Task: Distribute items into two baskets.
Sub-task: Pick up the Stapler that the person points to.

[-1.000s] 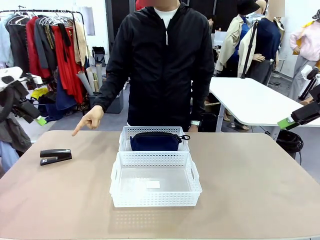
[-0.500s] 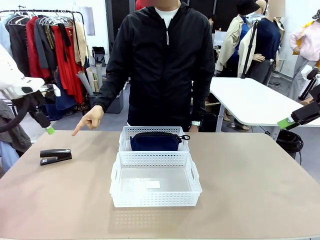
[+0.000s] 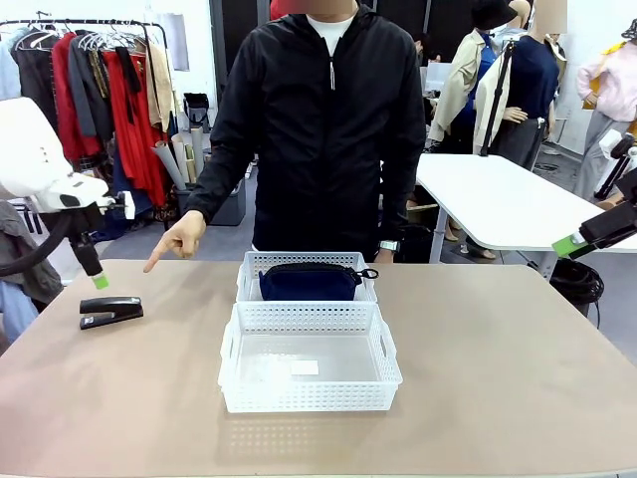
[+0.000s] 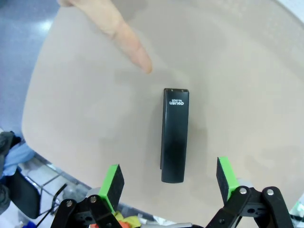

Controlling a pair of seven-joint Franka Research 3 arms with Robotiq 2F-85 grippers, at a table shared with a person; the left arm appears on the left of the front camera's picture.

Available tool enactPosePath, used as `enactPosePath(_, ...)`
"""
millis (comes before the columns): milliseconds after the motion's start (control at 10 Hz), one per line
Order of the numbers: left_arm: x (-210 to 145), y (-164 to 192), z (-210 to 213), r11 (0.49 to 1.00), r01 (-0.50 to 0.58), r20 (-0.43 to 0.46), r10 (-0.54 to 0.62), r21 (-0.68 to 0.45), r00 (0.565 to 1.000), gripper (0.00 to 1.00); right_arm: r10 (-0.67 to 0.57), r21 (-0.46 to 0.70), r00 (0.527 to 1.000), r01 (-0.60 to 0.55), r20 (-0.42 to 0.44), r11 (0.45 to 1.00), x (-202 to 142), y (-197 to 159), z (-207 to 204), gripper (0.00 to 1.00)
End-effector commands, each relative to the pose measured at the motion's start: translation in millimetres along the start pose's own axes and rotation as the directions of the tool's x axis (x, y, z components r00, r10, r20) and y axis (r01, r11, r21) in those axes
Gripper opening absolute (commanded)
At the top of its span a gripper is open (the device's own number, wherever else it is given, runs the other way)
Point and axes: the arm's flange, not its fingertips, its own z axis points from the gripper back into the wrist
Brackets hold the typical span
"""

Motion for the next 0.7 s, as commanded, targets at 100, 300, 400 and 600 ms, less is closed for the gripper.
enactPosePath(100, -3.5, -6.4, -22.6, 0.993, 0.100, -0.051, -0.097, 0.065, 0.994, 1.00, 0.003, -0.005, 1.000, -0.003, 0.004, 1.000, 0.8, -0.7, -0.6, 1.00)
enactPosePath(300, 1.0, -7.1, -32.2, 0.988, 0.137, -0.047, -0.133, 0.077, 0.990, 1.00, 0.003, -0.005, 1.000, -0.003, 0.004, 1.000, 0.8, -0.7, -0.6, 1.00)
enactPosePath(400, 1.9, -7.3, -37.6, 0.987, 0.144, -0.055, -0.140, 0.070, 0.989, 1.00, 0.003, -0.005, 1.000, -0.003, 0.004, 1.000, 0.8, -0.7, -0.6, 1.00)
enactPosePath(600, 4.2, -7.7, -47.5, 0.987, 0.154, -0.068, -0.151, 0.044, 0.986, 1.00, 0.003, -0.005, 1.000, -0.003, 0.004, 1.000, 0.8, -0.7, -0.6, 1.00)
